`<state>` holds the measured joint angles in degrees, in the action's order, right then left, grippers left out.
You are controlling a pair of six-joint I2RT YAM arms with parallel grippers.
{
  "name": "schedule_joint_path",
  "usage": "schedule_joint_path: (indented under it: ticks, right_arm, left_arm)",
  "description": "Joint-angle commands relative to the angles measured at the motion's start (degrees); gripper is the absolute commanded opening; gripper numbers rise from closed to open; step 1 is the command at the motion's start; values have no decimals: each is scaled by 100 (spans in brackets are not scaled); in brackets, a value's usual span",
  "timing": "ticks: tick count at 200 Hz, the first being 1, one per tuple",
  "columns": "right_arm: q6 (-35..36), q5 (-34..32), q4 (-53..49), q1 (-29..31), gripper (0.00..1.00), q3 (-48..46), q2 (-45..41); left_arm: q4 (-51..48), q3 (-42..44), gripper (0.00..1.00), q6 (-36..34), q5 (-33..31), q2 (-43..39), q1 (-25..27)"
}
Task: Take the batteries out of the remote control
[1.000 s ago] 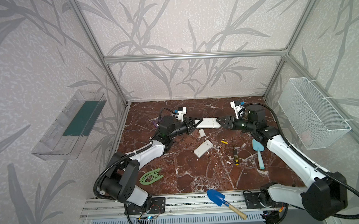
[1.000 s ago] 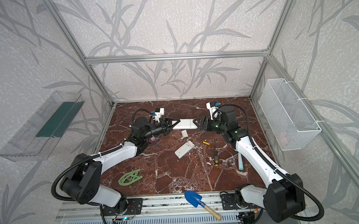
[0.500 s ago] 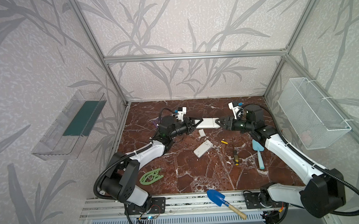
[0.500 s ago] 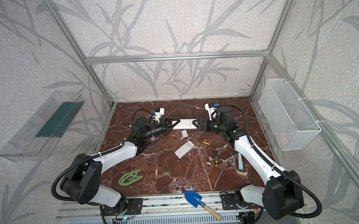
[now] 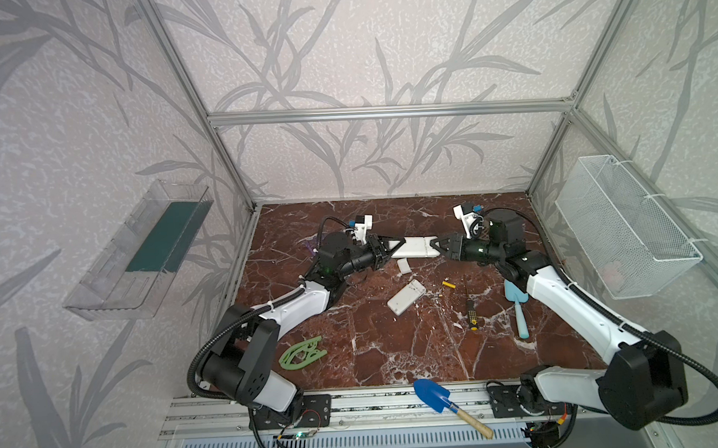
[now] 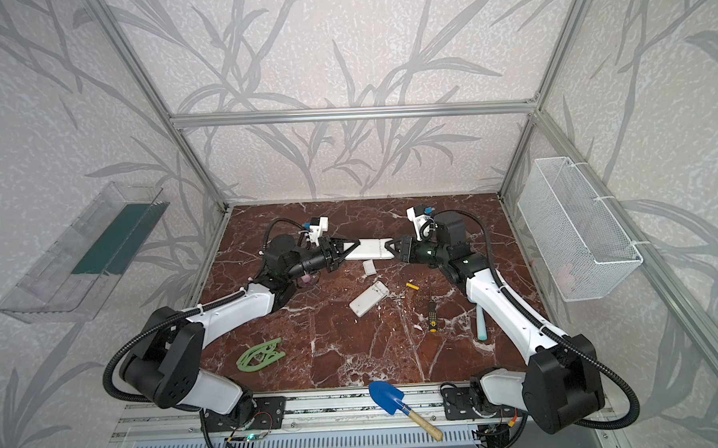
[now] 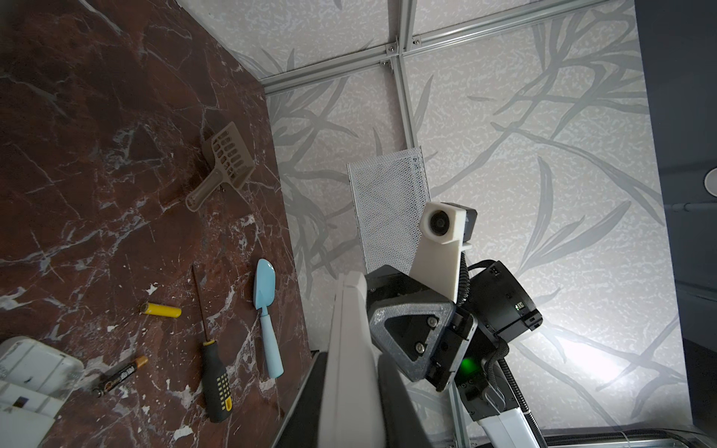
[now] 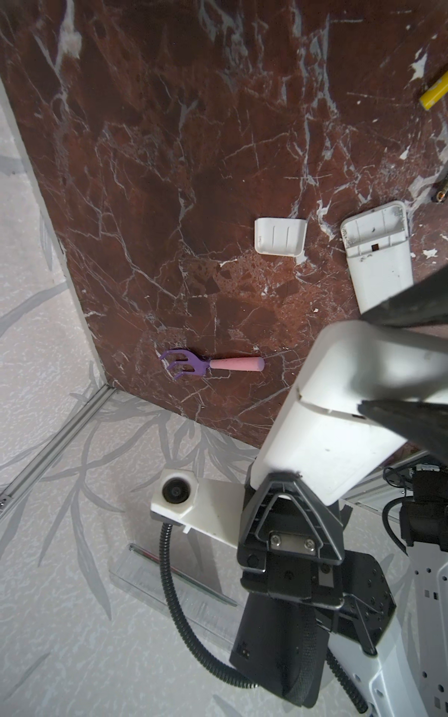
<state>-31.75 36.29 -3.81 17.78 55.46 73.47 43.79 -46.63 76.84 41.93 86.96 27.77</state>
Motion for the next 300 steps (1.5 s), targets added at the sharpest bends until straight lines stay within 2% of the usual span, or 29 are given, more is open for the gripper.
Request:
schedule_joint_path:
  ticks: [1, 55, 103, 136, 189, 227, 263, 300]
  right_arm:
    - [72, 40, -16, 41, 24, 35, -24]
    - [155, 87, -91, 81, 13, 96, -6]
    - [169, 80, -45, 191, 8, 73, 176]
    - [169, 80, 27, 191, 0, 61, 202]
    - [205, -22, 76, 175, 0, 86, 118]
    - [544, -396, -331, -34, 0, 149, 40]
    - [1132, -1402, -916, -215, 0, 14, 202]
    - [1163, -2216, -933, -396, 0, -317, 747]
  left_arm:
    - [263, -13, 0, 45, 103, 14, 18]
    - [357, -19, 0, 107, 96, 58, 16]
    - [348, -30, 0, 114, 105, 5, 12]
    - [323, -28, 0, 95, 108, 31, 17]
    - [225, 0, 0, 5, 124, 162, -33]
    - [-303, 23, 0, -363, 99, 132, -97]
    - [-1239, -35, 0, -963, -34, -69, -107]
    - [-1926, -136, 0, -1537, -7, -267, -110]
